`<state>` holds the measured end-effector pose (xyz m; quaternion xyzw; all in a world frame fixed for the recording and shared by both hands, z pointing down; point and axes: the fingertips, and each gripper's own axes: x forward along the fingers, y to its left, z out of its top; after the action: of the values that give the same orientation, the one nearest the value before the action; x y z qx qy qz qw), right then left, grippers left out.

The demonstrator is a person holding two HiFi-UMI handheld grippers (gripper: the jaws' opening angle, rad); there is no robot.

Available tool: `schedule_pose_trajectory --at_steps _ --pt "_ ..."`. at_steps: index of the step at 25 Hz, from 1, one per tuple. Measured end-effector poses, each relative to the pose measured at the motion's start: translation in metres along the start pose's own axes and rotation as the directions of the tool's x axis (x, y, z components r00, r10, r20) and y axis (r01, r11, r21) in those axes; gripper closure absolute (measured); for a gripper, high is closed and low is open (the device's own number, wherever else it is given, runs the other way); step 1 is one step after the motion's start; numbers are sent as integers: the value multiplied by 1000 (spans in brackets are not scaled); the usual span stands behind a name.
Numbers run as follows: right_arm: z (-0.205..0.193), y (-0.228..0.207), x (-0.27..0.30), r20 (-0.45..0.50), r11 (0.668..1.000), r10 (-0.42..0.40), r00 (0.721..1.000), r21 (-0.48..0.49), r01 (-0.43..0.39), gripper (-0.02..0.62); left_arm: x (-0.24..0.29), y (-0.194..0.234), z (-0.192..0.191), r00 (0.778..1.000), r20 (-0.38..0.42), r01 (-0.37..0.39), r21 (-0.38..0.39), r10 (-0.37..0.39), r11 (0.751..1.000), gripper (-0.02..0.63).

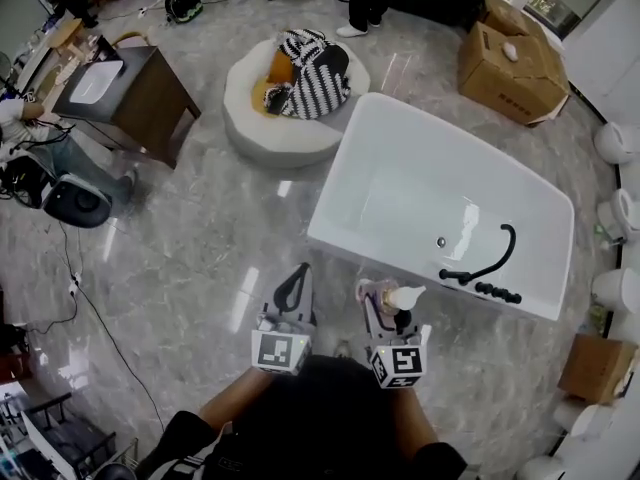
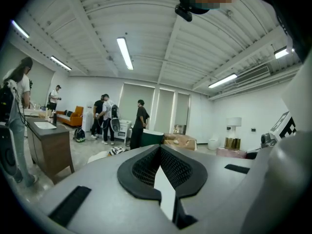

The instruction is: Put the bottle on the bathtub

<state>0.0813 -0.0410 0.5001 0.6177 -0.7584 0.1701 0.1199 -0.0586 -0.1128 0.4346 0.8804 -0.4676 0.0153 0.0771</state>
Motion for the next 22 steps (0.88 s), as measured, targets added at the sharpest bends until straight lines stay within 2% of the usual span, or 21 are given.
schedule_pose_trajectory --at_steps 8,13,22 --pt "-1 -11 49 -27 999 -48 998 12 49 371 40 24 -2 998 -9 68 6 -68 998 589" --pt "-10 -21 78 -51 999 -33 998 8 34 371 57 34 -13 998 -39 53 -2 -53 999 589" --pt "-46 -52 128 -107 1000 4 994 -16 -6 371 90 37 -33 1000 -27 6 18 -5 1000 589"
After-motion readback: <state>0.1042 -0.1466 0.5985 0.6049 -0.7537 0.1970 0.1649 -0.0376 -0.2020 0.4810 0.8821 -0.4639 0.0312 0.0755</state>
